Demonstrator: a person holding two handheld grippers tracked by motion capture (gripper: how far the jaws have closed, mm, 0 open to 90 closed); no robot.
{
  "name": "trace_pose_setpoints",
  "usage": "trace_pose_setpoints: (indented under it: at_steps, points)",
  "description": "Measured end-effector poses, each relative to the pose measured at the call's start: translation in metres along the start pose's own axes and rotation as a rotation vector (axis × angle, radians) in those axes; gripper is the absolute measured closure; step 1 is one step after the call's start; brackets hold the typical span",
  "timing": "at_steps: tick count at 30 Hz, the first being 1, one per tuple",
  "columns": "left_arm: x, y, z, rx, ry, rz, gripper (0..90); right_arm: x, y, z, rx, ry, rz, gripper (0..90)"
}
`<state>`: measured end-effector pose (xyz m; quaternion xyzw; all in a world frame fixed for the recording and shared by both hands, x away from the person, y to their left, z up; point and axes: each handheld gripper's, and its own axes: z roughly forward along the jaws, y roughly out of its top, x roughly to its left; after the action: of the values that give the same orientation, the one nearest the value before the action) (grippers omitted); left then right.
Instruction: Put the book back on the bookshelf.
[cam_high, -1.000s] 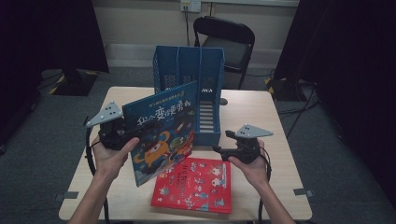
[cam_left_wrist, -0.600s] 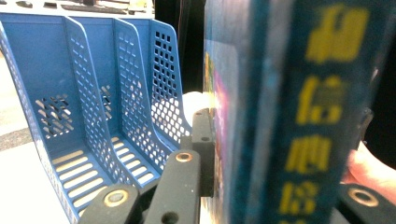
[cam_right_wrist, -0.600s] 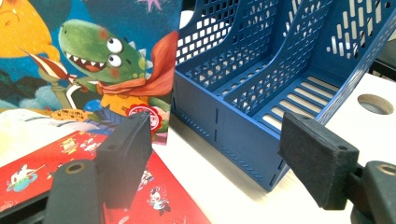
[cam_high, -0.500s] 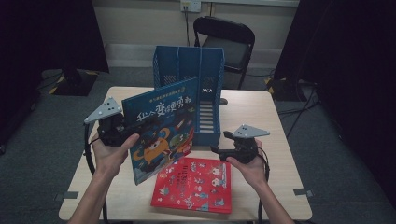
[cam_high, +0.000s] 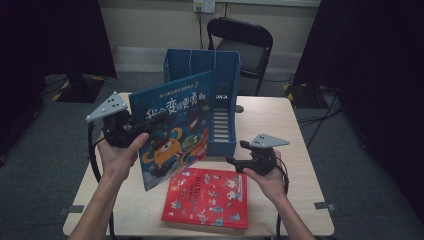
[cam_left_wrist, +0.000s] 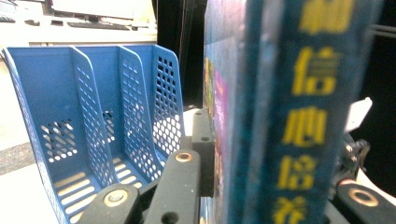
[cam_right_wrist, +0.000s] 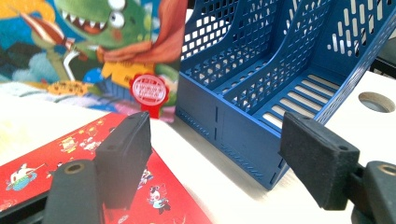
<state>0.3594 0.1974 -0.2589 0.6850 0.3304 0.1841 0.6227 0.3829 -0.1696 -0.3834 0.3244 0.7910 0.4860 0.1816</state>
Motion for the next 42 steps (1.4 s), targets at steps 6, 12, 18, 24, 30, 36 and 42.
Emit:
trace_pose_setpoints:
  at_steps: [6, 12, 18, 24, 30, 36, 42]
  points:
    - [0.004, 0.007, 0.001, -0.005, 0.013, -0.006, 83.6, -0.001, 0.000, -0.001, -0.004, 0.001, 0.002, 25.0]
    - [0.009, 0.014, 0.001, -0.004, 0.038, -0.003, 83.6, 0.000, 0.000, 0.000, -0.002, 0.004, 0.000, 24.9]
    - [0.016, 0.021, -0.001, -0.009, 0.089, 0.001, 83.5, -0.001, 0.000, -0.001, -0.005, 0.007, 0.001, 24.9]
    - [0.028, 0.026, -0.006, -0.022, 0.137, -0.009, 83.5, -0.001, 0.000, -0.001, -0.002, 0.006, 0.003, 24.9]
    - [0.036, 0.030, -0.011, -0.039, 0.174, -0.016, 83.6, -0.001, 0.000, 0.000, -0.002, 0.009, 0.003, 24.8]
    - [0.041, 0.030, -0.003, -0.045, 0.245, -0.016, 83.5, 0.001, -0.001, 0.003, 0.008, 0.011, -0.003, 24.8]
    - [0.045, 0.027, 0.009, -0.069, 0.289, -0.019, 83.5, 0.001, -0.002, 0.005, 0.016, 0.018, -0.004, 24.7]
